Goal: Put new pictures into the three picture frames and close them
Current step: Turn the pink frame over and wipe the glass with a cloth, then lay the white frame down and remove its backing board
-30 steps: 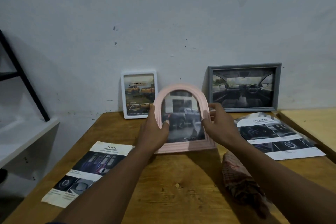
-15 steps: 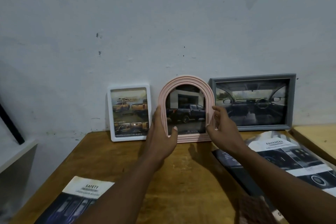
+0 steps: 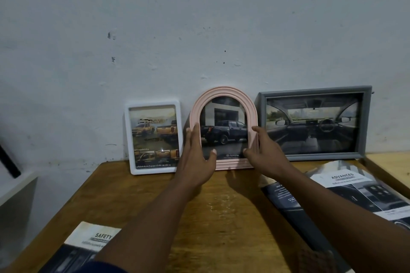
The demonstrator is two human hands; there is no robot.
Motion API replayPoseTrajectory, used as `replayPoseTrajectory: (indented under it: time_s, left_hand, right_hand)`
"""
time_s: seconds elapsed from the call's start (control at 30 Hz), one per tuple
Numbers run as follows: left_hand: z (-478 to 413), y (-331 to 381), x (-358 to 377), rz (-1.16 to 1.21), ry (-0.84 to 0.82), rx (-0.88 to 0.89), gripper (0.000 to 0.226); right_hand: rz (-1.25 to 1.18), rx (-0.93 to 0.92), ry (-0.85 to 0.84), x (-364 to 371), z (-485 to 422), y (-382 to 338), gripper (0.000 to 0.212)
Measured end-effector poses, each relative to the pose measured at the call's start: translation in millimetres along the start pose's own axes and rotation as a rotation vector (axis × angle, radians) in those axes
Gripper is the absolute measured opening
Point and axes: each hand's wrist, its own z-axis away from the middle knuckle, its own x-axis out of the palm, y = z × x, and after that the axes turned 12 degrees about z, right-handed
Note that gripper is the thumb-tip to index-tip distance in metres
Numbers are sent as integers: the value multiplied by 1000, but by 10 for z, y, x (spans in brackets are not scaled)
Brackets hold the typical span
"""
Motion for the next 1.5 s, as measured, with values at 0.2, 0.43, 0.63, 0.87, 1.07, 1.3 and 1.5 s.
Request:
replayPoseTrajectory:
  time_s: [0.2,0.43,0.63,0.87,1.07,1.3,1.5]
  left_hand:
    - [101,64,-226,-50,2,51,87]
    - [305,-26,-732,-94,69,-34,82]
    - [259,-448,-1064,-32,195,-138,84]
    - [86,-917,-1209,146,299,-235,92]
    - [33,-1019,-1163,179,269,-274,95]
    - [344,-873,-1257,170,297,-186,86]
    - [809,-460,-1345,300,176,-215,79]
  right_hand:
    - [73,13,73,-126,119,-189,66]
    - [-3,-119,-85,14,336,-742,47]
    - [-112,-124,-202,498,247,-1150,48]
    - [-164,-112,-214,1013,-18,-1300,36]
    - [-148,-108,-154,1269,-80,-1296,37]
    - [-273,-140,-72,1102,207,-1239,34]
    - [-359,-213,42,658,712,-1104,37]
